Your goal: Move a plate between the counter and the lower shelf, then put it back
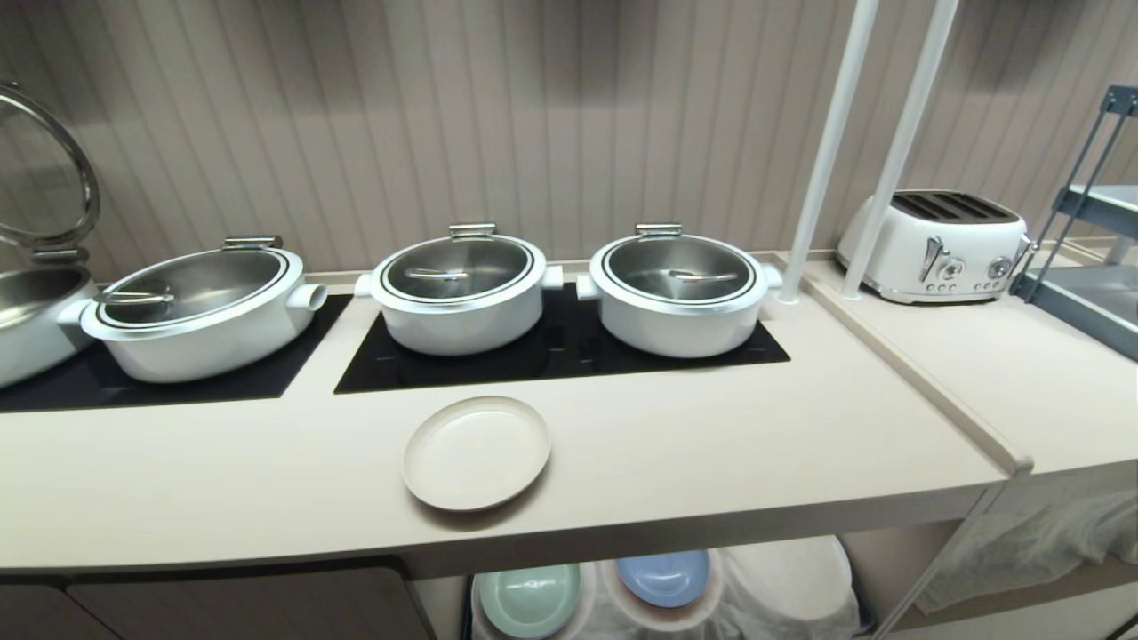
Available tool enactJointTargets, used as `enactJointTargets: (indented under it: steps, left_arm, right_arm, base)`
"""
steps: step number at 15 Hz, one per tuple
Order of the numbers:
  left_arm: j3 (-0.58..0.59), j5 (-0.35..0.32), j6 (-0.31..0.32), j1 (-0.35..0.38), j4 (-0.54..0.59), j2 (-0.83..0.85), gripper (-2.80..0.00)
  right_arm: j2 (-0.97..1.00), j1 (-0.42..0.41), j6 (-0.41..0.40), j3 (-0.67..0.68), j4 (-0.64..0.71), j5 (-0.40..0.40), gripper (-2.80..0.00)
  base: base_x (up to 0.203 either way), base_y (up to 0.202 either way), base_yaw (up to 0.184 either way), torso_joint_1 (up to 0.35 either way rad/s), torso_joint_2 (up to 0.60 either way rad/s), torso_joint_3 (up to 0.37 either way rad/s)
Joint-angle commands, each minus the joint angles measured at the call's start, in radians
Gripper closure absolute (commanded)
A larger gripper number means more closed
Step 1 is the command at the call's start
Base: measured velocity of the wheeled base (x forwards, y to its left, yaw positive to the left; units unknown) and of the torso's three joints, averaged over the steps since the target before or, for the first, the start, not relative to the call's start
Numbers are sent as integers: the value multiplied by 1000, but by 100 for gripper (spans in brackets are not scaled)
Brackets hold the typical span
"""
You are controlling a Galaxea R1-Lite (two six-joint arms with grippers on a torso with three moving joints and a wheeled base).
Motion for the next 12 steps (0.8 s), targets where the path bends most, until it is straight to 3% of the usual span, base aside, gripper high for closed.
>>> enactJointTargets:
  steps: [1,12]
  left_arm:
    - [0,1,-1,0,0,-3,0]
    - [0,1,-1,0,0,-3,0]
  right_arm:
    - [0,0,0,0,1,0,0]
    - [0,0,0,0,1,0,0]
  base:
    - [0,0,0,0,0,0]
    - [0,0,0,0,0,0]
